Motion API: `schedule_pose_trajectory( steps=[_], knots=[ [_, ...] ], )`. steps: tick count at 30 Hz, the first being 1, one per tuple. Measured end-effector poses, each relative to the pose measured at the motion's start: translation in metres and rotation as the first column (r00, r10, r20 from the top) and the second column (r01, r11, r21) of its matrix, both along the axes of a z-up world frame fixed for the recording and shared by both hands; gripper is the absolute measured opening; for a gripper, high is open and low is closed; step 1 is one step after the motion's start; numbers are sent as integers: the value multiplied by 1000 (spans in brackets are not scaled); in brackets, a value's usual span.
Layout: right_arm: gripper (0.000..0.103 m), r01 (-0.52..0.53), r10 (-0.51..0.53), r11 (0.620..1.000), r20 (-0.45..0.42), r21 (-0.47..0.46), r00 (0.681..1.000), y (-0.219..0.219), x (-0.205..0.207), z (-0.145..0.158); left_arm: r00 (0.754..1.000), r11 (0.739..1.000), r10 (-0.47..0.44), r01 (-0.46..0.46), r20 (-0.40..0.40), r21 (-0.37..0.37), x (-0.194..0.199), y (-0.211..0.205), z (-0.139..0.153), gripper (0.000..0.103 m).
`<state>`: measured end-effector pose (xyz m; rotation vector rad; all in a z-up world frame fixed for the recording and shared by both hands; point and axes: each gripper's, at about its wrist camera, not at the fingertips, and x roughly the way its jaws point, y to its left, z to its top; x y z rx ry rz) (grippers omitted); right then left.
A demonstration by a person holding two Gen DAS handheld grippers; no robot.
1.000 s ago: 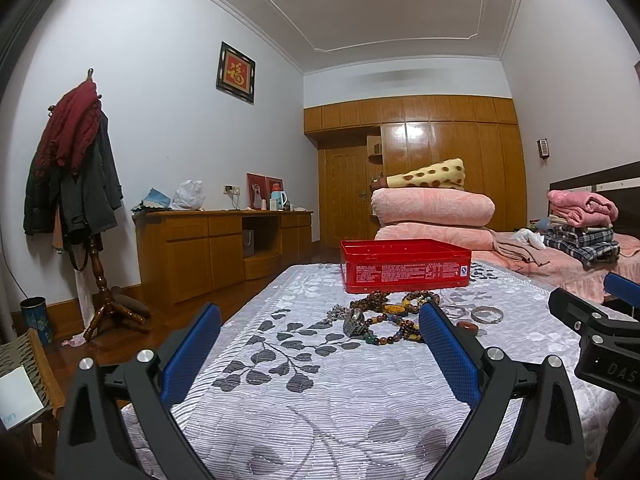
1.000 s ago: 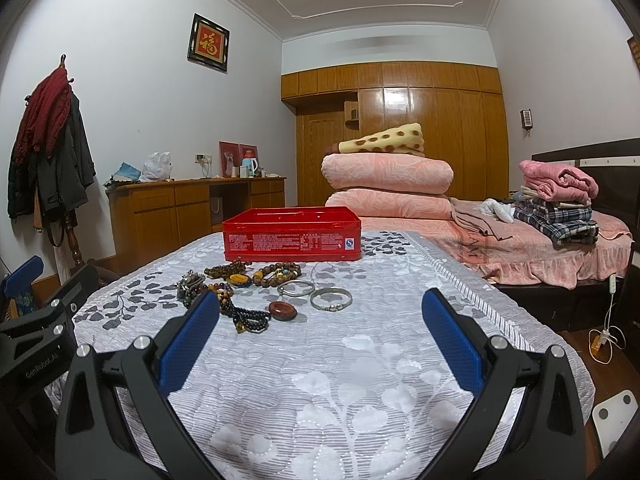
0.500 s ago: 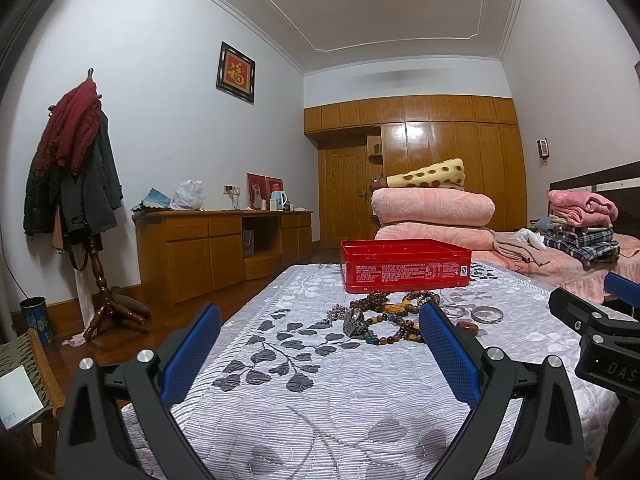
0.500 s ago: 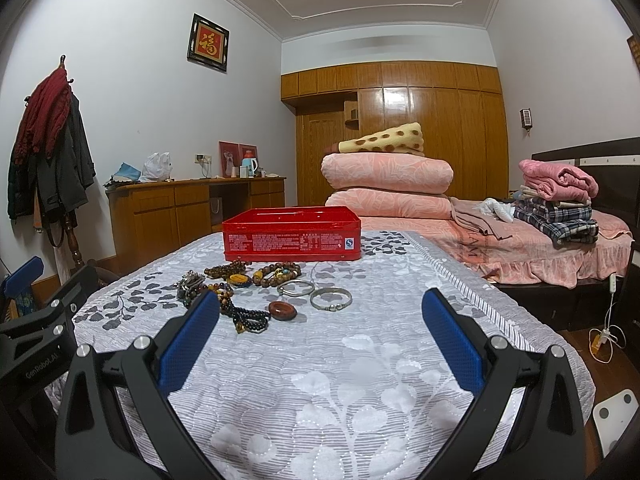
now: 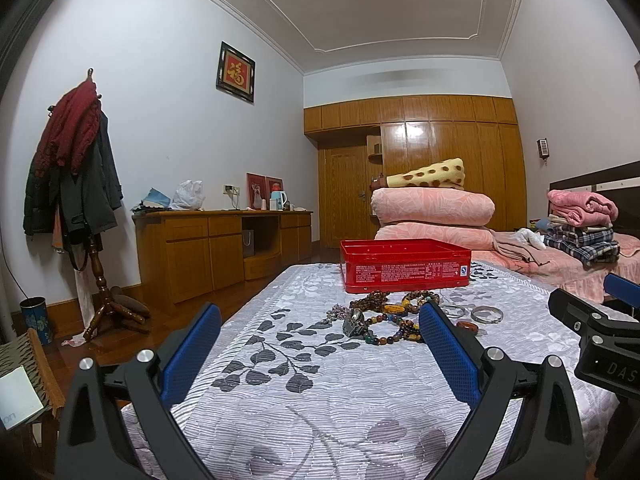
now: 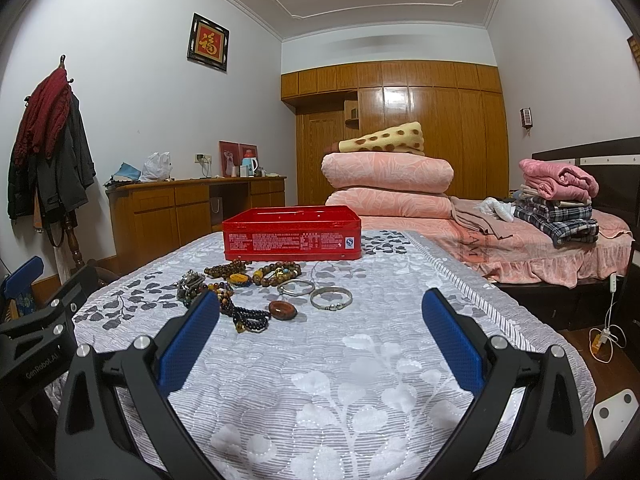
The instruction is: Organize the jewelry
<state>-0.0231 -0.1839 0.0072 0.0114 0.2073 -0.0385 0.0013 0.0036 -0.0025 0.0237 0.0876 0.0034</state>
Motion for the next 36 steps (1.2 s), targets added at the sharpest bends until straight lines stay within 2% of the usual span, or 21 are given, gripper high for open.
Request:
schedule_pose_trajectory(
  steps=[36],
  knots=[
    [98, -3, 3, 1000, -18, -1, 1000, -1, 3, -2, 1000, 1000, 3, -3, -15, -2, 4, 4, 0, 97]
  ],
)
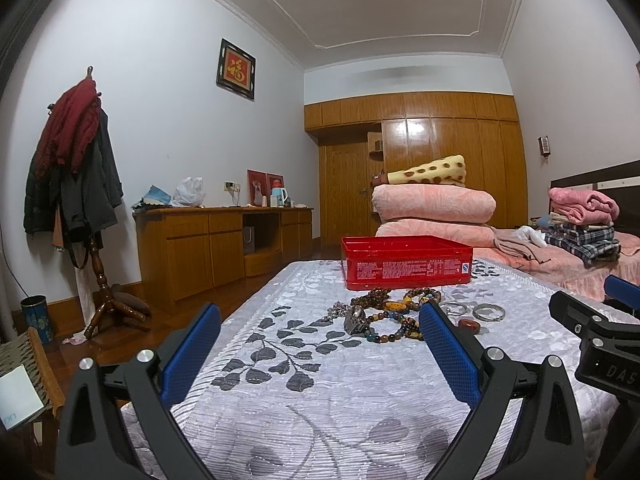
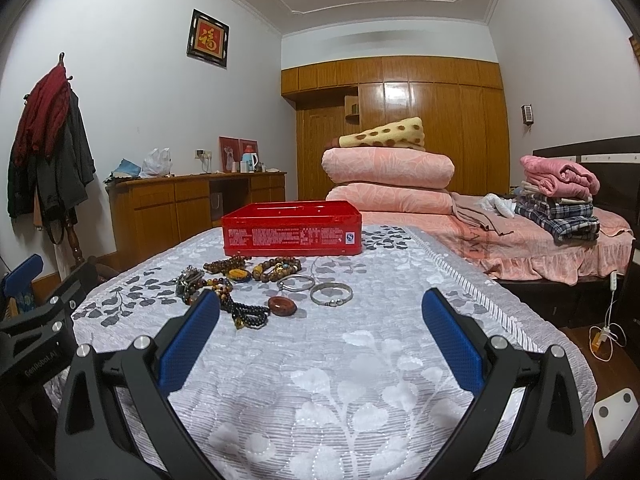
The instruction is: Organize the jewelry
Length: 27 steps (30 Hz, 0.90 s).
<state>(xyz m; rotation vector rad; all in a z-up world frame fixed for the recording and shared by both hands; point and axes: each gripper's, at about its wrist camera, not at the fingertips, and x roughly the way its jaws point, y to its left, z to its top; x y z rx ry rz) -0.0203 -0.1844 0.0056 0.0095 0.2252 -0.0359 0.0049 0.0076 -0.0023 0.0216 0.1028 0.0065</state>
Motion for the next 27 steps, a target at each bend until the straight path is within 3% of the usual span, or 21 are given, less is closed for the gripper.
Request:
schedule_pose_trajectory(
  steps=[5, 14, 27],
  knots=[
    [98, -7, 7, 1000, -36, 10, 999, 0, 9, -3, 999, 1000, 1, -1, -36, 9, 6, 0, -2, 97],
    [98, -16, 19, 1000, -123, 24, 992, -7, 29, 2, 986, 999, -31, 32, -166, 4, 31, 0, 0, 97],
    [98, 19, -4, 999, -293, 48, 956, -29, 83, 8, 930, 997, -79, 74, -359, -27, 88, -2, 12, 93]
  ],
)
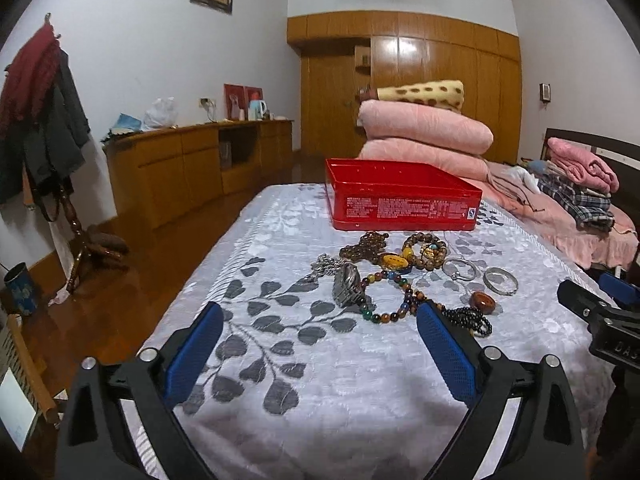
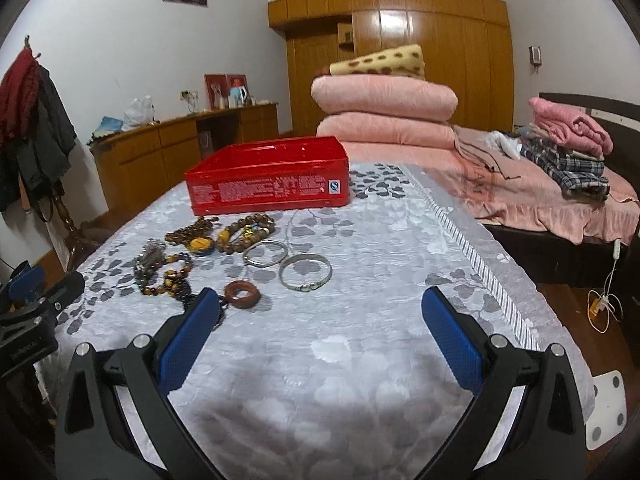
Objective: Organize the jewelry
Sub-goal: 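Move the left tool toward the silver watch while the right tool approaches a silver bangle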
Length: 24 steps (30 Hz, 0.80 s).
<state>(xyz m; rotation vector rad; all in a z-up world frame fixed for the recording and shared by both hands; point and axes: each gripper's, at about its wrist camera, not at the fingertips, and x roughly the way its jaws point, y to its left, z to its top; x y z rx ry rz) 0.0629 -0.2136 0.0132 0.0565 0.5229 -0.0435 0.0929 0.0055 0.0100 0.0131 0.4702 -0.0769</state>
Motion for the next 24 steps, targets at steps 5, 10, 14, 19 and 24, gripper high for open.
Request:
schedule_pose_trajectory(
  steps=[5, 10, 14, 19, 24],
  knots=[
    [98, -3, 3, 1000, -41, 5, 999, -3, 20, 1, 998, 999, -35, 34, -61, -14, 21, -4, 2, 84],
    [98, -2, 3, 1000, -92, 8, 996, -6, 39, 1, 990, 997, -67, 62, -125, -44, 43, -5, 2, 76],
    [98, -12, 13, 1000, -137, 9, 990, -8, 55, -2, 979, 994, -94, 82, -180, -70, 62, -6, 0, 66],
    [98, -28, 33, 999, -184, 27, 982, -9, 71, -5, 971, 994, -97, 82, -219, -76, 79, -9, -4, 61],
    [98, -37, 39, 999, -203, 16, 978, -9, 82, -4, 963, 991, -111, 90, -246, -94, 94, -10, -6, 53]
  ],
)
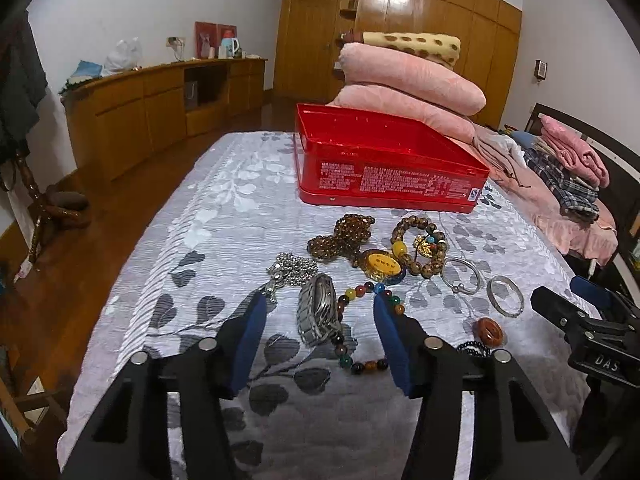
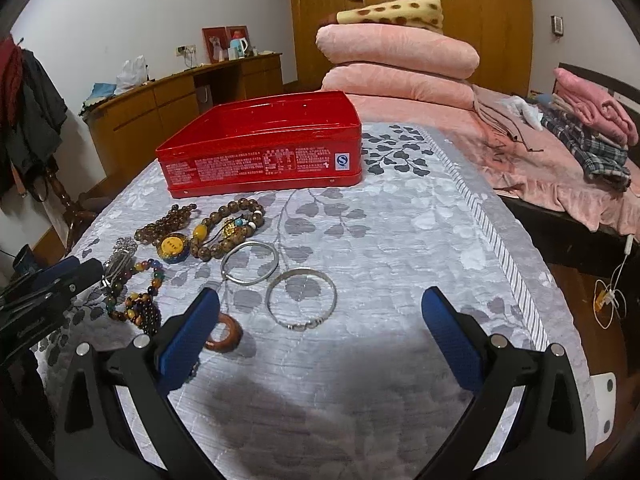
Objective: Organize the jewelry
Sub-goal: 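Move the left tool toward the silver watch while the right tool approaches a silver bangle, then close the left tool on the silver watch while the right tool grasps the silver bangle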
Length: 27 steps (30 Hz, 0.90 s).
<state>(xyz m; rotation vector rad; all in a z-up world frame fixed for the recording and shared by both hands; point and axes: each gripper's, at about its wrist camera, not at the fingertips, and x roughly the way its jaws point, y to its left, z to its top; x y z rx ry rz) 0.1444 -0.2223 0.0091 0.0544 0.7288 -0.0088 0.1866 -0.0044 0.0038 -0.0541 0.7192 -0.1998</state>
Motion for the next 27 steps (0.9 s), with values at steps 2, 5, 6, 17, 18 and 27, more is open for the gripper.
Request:
schedule_pose_trajectory(
  steps=[2, 5, 6, 17, 18, 27],
  knots=[
    [98, -3, 3, 1000, -14, -6, 1000, 1, 4, 0, 1000, 1000, -7, 7, -14, -6, 5, -1, -2, 49],
    [91, -13, 12, 1000, -49, -14, 999, 3, 11, -5, 999, 1000, -20, 19, -32, -21, 11, -2, -6, 44],
    [89, -15, 14, 1000, -60, -15, 998, 3, 13, -6, 999, 999, -23, 22, -38, -28, 12, -2, -8, 44],
    [79, -33, 33, 999, -186, 0, 982, 5, 33, -23, 995, 995, -38, 30, -90, -93, 28, 1, -17, 38],
    [79, -32, 31, 999, -204, -3, 978, 5, 35, -26, 995, 995, -38, 30, -93, -91, 29, 1, -17, 38],
    [77, -33, 23, 999, -228, -38, 973, 9, 47, -30, 990, 994, -37, 22, -135, -109, 39, 3, -23, 34]
  ],
)
